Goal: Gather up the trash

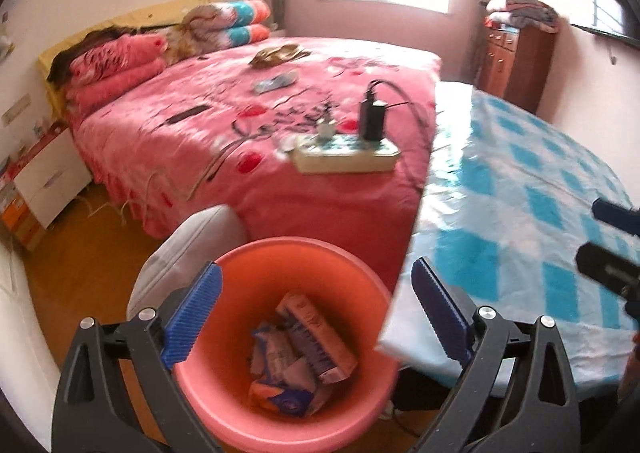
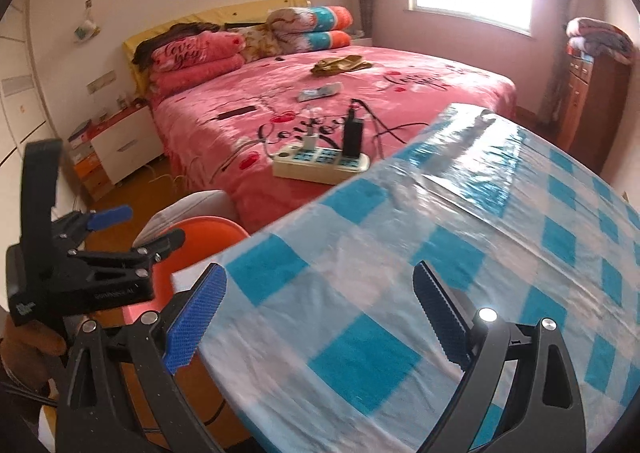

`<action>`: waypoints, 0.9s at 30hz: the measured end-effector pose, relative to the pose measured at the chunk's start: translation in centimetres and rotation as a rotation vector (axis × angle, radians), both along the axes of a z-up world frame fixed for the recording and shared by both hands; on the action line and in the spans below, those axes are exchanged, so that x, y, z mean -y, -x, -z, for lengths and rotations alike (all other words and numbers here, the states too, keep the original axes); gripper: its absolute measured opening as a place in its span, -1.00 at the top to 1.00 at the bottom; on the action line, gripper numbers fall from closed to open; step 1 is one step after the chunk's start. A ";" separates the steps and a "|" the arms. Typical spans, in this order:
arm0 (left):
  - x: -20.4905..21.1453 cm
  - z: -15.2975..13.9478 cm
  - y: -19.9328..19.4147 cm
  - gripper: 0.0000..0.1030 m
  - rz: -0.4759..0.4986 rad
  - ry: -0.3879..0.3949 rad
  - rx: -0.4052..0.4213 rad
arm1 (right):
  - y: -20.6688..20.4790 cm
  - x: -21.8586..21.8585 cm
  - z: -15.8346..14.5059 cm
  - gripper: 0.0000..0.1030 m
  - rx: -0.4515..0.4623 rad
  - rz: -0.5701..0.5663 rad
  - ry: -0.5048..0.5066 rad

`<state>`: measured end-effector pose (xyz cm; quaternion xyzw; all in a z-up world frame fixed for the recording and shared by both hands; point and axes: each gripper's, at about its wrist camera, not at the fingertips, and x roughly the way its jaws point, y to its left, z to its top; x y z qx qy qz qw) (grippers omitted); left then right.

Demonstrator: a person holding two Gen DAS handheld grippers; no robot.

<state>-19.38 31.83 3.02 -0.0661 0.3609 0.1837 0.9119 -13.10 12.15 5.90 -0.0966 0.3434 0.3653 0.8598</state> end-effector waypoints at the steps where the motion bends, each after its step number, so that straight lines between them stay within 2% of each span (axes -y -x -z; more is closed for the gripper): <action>1: 0.4 -0.3 -0.2 -0.87 0.012 0.001 0.009 | 0.0 0.4 0.0 -0.81 -0.001 0.008 -0.002; 8: 3.3 -1.8 -1.3 -0.88 0.061 0.005 0.053 | -0.3 4.3 0.7 -0.81 -0.016 0.075 -0.032; 16: 6.9 -2.8 -2.2 -0.88 0.122 0.005 0.070 | 0.6 7.9 0.4 -0.81 0.013 0.116 -0.065; 27: 11.9 -3.2 -4.0 -0.92 0.218 0.018 0.060 | 0.3 13.1 0.7 -0.81 0.028 0.241 -0.090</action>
